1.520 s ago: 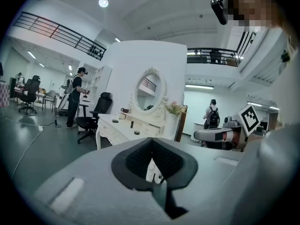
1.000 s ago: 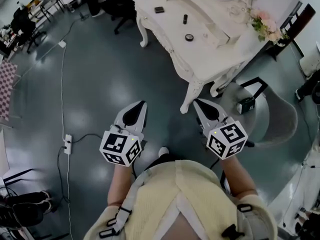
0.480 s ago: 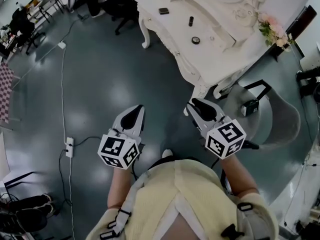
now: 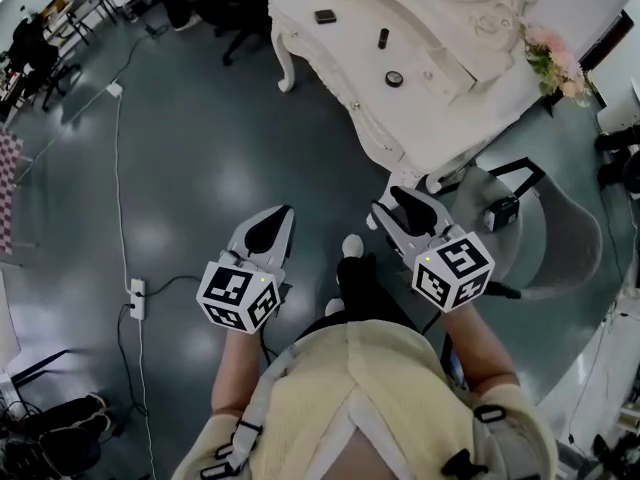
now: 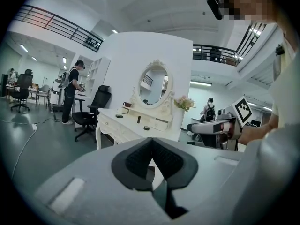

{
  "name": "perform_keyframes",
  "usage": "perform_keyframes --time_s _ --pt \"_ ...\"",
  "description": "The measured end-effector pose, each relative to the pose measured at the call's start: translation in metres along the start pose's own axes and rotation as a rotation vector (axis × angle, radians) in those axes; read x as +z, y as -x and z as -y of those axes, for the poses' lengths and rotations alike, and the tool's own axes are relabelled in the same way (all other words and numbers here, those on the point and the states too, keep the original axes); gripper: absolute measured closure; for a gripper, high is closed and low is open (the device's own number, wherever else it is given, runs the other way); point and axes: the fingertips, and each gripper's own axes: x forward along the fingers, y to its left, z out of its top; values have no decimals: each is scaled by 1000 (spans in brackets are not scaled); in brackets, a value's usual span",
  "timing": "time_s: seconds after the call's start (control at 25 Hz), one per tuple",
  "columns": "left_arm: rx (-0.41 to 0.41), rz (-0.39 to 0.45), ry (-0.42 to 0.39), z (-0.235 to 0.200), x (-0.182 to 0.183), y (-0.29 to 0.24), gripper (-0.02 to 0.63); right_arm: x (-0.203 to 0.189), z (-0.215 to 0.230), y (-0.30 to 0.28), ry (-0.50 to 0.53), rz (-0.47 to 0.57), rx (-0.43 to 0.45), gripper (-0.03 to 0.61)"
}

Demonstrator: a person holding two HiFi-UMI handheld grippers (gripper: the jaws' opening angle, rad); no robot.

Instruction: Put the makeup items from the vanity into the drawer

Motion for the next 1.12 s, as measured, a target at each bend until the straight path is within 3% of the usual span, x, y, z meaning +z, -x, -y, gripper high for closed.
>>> perform_keyframes --time_s 0.36,0.68,1.12 --pt "-19 -14 10 -39 18 -85 618 16 62 -70 24 -21 -7 385" --pt "-27 -59 19 -82 38 -170 618 30 137 -135 -35 -64 -40 380" --pt "-81 -157 1 -104 41 -267 617 31 239 -176 -59 -116 -180 377"
